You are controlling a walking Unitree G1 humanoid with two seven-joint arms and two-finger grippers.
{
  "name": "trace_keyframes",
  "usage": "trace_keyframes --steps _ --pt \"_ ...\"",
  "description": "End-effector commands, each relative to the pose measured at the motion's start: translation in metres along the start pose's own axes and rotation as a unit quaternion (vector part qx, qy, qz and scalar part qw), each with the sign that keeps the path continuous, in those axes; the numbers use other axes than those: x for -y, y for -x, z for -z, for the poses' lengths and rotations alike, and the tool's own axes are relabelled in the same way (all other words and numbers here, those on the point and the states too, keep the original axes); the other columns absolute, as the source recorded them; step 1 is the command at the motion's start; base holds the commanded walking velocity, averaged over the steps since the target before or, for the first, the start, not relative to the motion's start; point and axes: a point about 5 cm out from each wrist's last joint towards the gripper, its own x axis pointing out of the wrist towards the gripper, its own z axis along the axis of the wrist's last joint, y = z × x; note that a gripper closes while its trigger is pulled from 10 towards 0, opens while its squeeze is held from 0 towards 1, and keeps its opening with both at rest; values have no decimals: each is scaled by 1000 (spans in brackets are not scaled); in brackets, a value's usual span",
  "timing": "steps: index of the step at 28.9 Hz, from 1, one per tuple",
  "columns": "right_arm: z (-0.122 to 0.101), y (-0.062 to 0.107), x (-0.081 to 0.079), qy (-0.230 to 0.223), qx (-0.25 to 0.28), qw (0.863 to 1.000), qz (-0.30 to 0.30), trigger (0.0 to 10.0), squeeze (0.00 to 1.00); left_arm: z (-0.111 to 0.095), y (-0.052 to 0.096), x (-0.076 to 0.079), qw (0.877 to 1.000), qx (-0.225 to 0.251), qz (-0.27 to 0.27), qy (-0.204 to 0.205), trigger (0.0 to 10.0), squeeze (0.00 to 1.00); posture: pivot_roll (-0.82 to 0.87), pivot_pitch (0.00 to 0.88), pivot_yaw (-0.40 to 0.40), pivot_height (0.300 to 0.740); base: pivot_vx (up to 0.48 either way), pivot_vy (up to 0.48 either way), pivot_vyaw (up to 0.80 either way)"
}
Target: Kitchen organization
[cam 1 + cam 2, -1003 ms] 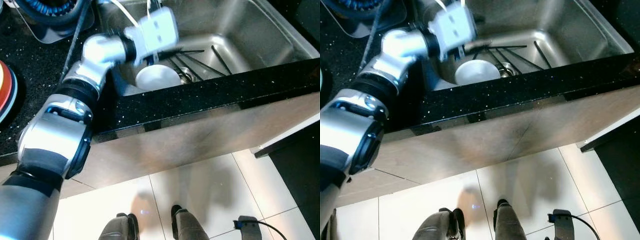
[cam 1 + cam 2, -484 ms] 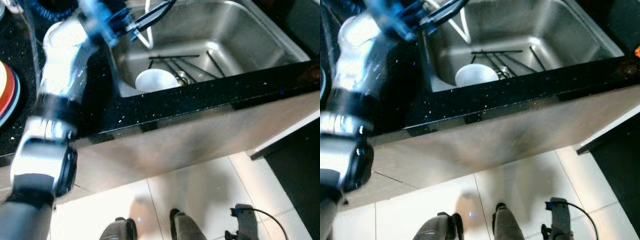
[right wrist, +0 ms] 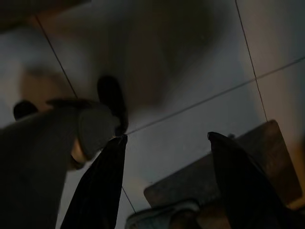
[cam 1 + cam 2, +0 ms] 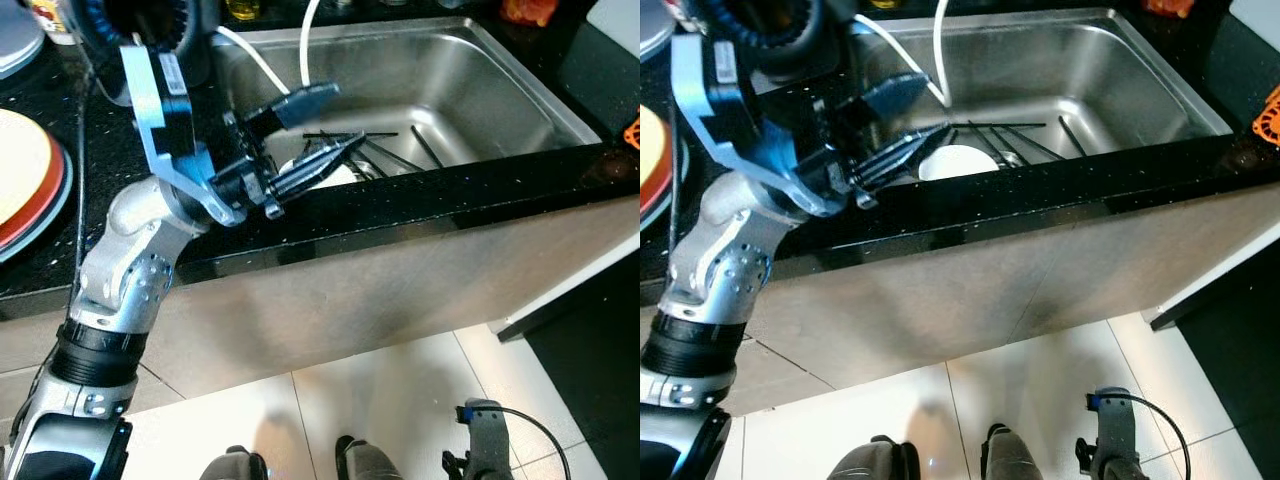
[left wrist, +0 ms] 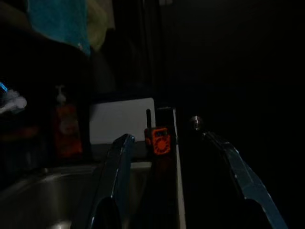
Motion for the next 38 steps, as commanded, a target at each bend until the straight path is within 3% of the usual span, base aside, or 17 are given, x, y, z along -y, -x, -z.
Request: trace_keyframes --steps 1,3,7,11,13,14,15,17,24,27,29,31,33,34,35,36,38 --pt "12 2 2 -5 -21 1000 0 10000 0 5 1 6 1000 -13 -10 13 10000 0 63 168 -27 740 0 0 0" --pt "10 2 1 -3 -15 1000 -5 10000 0 25 12 11 997 -51 -57 22 10000 0 77 161 -34 740 0 0 0" --pt "9 2 0 4 -16 1000 -8 10000 0 54 26 26 991 -108 -70 43 10000 0 84 155 -39 740 0 0 0" --pt "9 1 0 4 -17 1000 -8 10000 0 55 28 31 989 -120 -72 52 10000 0 84 155 -39 740 0 0 0" --pt "6 1 -3 8 -15 1000 -11 10000 0 84 49 56 976 -180 -62 109 10000 0 96 140 -42 740 0 0 0" --pt "6 1 -3 8 -15 1000 -11 10000 0 84 49 56 976 -180 -62 109 10000 0 96 140 -42 740 0 0 0" --pt "4 0 -4 9 -14 1000 -13 10000 0 109 70 85 957 -244 -31 155 10000 0 95 138 -43 740 0 0 0" --pt "2 -1 -4 10 -12 1000 -15 10000 0 113 78 100 948 -258 -6 188 10000 0 98 135 -43 740 0 0 0" --pt "0 -1 -3 8 -9 1000 -14 10000 0 107 82 118 937 -250 51 238 10000 0 99 137 -39 740 0 0 0" --pt "-1 -1 -3 9 -8 1000 -14 10000 0 119 99 123 920 -296 50 253 10000 0 99 137 -38 740 0 0 0" --pt "-2 -1 -3 10 -8 1000 -13 10000 0 139 123 127 898 -356 26 259 10000 0 95 139 -33 740 0 0 0" --pt "-2 -1 -3 10 -9 1000 -13 10000 0 146 132 130 889 -375 19 260 10000 0 95 138 -32 740 0 0 0" --pt "-1 -1 -3 12 -10 1000 -12 10000 0 163 155 133 863 -431 -9 261 10000 0 92 140 -28 740 0 0 0" --pt "0 -1 -3 13 -12 1000 -11 10000 0 176 174 137 837 -469 -41 277 10000 0 95 139 -29 740 0 0 0" --pt "0 -1 -3 12 -13 1000 -11 10000 0 181 183 138 827 -487 -57 277 10000 0 91 137 -29 740 0 0 0" --pt "0 -1 -3 12 -13 1000 -11 10000 0 181 183 138 827 -487 -57 277 10000 0 91 137 -29 740 0 0 0" --pt "1 -1 -3 12 -14 1000 -10 10000 0 187 193 139 813 -501 -79 285 10000 0 92 137 -28 740 0 0 0"
